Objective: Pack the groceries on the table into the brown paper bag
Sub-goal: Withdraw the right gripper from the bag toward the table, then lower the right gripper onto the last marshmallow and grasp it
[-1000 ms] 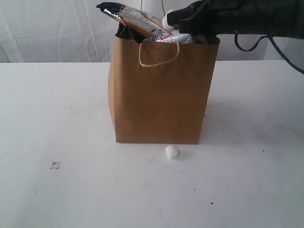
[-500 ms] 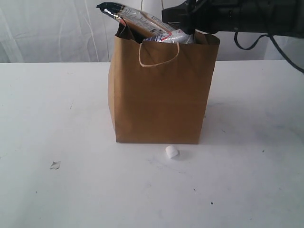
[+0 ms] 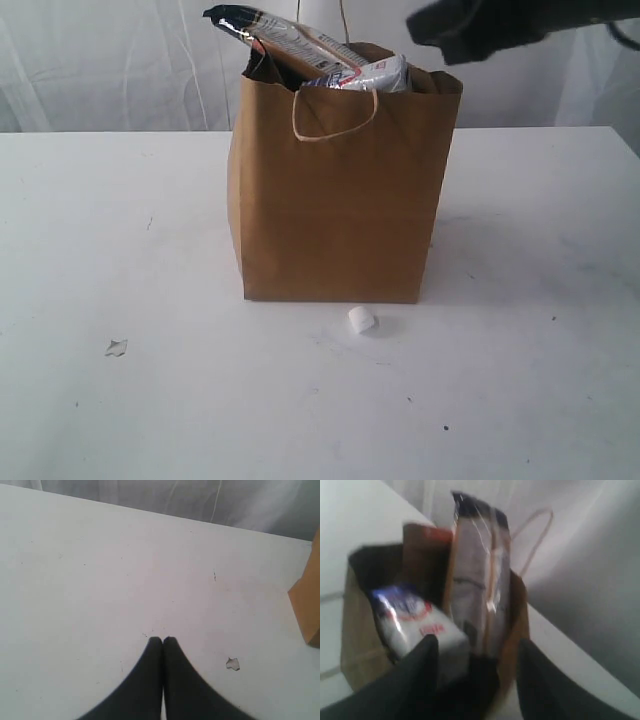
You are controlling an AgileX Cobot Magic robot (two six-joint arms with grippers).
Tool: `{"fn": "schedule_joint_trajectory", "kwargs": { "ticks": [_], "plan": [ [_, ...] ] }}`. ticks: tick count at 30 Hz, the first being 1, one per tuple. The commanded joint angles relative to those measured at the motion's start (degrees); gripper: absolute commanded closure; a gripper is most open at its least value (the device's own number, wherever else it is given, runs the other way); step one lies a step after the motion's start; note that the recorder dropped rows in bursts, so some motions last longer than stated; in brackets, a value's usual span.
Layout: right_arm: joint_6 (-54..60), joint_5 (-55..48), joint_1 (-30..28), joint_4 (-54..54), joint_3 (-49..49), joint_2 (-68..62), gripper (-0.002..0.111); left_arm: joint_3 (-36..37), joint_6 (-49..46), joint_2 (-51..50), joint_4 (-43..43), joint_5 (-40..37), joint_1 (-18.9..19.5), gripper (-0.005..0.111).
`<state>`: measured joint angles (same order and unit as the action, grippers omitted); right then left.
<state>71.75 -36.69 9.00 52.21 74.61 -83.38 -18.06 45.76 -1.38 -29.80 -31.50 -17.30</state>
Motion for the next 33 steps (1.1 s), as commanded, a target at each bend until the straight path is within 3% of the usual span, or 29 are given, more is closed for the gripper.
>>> {"fn": "schedule_joint_trajectory", "kwargs": {
  "ticks": [1,5,6,8,12,19,21,29,33],
  "plan": [
    [-32.1,-1.1,-0.5,-39.7,-0.1,2.8,0.081,0.2,0.6,0.3,-0.3,0.2,0.0,0.107],
    [-63.0,-9.6,-0.7,-65.6,-0.1,3.2,0.104,0.2,0.6,0.3,-0.3,0.2,0.0,0.107],
    [-70.5,-12.7,-1.0,-68.9,-0.1,3.2,0.108,0.2,0.6,0.3,-0.3,0.2,0.0,0.107],
    [-75.2,-17.3,-1.4,-70.2,-0.8,3.1,0.108,0.2,0.6,0.3,-0.3,0.2,0.0,0.107],
    [-70.5,-19.9,-1.6,-61.0,-4.9,3.1,0.108,0.2,0.6,0.3,-0.3,0.2,0.0,0.107],
    [-38.0,-16.3,-0.2,-18.0,-16.1,1.6,0.108,0.2,0.6,0.3,-0.3,0.2,0.0,0.107],
    [-32.8,-15.5,1.9,-12.6,-17.9,-0.2,0.108,0.2,0.6,0.3,-0.3,0.2,0.0,0.107],
    [-28.1,-5.1,12.7,-13.9,-18.0,-10.5,0.107,0.2,0.6,0.3,-0.3,0.2,0.0,0.107],
    [-24.0,-2.1,16.7,-15.3,-18.0,-14.2,0.095,0.2,0.6,0.3,-0.3,0.2,0.0,0.107]
  ]
}}
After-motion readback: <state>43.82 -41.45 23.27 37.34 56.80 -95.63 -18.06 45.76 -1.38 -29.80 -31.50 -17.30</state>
